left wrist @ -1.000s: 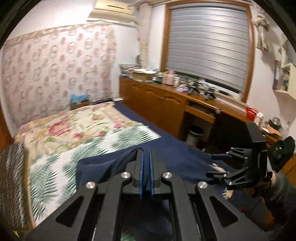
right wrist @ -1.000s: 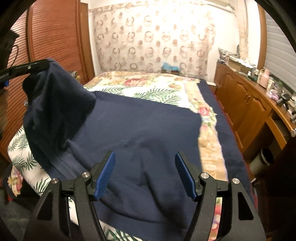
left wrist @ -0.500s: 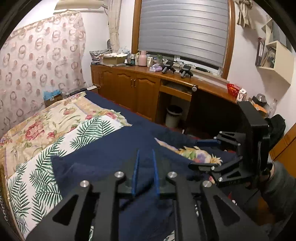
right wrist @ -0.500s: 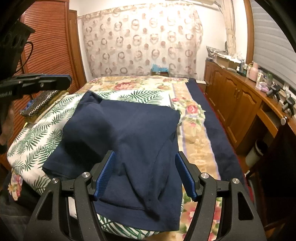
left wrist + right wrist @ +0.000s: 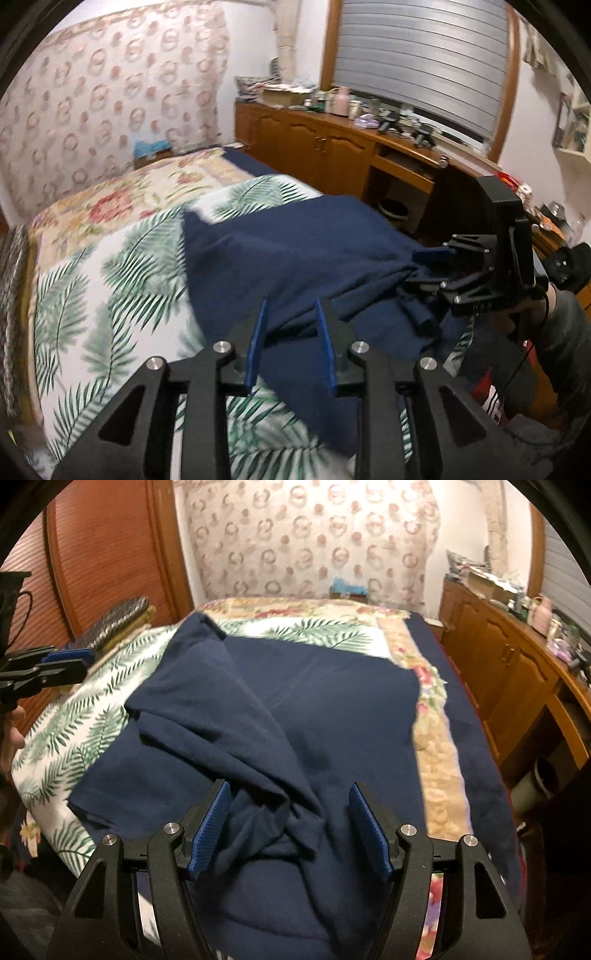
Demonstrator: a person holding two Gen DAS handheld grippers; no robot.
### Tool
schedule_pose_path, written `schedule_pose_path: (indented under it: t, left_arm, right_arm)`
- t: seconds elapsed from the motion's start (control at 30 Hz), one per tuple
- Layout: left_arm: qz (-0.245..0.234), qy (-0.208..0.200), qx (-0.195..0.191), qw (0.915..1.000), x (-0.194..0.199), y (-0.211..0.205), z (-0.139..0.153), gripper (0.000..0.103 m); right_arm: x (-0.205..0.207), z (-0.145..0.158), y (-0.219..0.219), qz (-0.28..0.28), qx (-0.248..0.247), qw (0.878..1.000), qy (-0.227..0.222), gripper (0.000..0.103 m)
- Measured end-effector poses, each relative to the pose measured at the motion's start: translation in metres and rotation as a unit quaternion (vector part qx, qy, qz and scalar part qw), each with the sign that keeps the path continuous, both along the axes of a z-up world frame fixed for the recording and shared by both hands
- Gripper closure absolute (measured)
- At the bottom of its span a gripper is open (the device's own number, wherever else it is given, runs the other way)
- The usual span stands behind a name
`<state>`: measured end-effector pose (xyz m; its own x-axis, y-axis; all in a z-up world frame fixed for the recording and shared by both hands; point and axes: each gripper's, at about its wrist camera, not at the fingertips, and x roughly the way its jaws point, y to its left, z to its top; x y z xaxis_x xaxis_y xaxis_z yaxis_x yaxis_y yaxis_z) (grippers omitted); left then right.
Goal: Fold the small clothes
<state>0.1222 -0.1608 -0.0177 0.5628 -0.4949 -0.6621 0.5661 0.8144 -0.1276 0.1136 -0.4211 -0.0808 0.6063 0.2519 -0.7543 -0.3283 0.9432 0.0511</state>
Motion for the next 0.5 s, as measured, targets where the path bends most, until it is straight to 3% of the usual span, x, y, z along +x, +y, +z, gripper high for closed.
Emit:
schedule_pose_path:
  t: [0.2,0.27,0.4,0.47,0.5]
  left_arm:
    - [0.041,0.011,-0.003,0.9991,-0.004,0.037,-0.023,0.078]
    - [0.048,0.014,-0.006,0.9987,-0.006,0.044,-0.027,0.078]
    - [0.059,0.018,-0.01,0.998,-0.01,0.057,-0.036,0.077]
    - [0.064,0.022,-0.011,0.9976,-0.012,0.061,-0.041,0.077]
    - [0.066,0.023,-0.012,0.9974,-0.012,0.062,-0.043,0.077]
  right_arm:
    - [0.011,-0.012,0.013,0.021,-0.018,1.0,0.014,0.058]
    - [0.012,-0.014,0.014,0.025,-0.023,0.999,0.017,0.074]
    - [0.012,-0.014,0.014,0.018,-0.024,0.999,0.018,0.08]
    - [0.009,-0.01,0.017,0.021,-0.026,0.999,0.012,0.091]
    - [0.007,-0.007,0.018,0.021,-0.027,0.999,0.006,0.092]
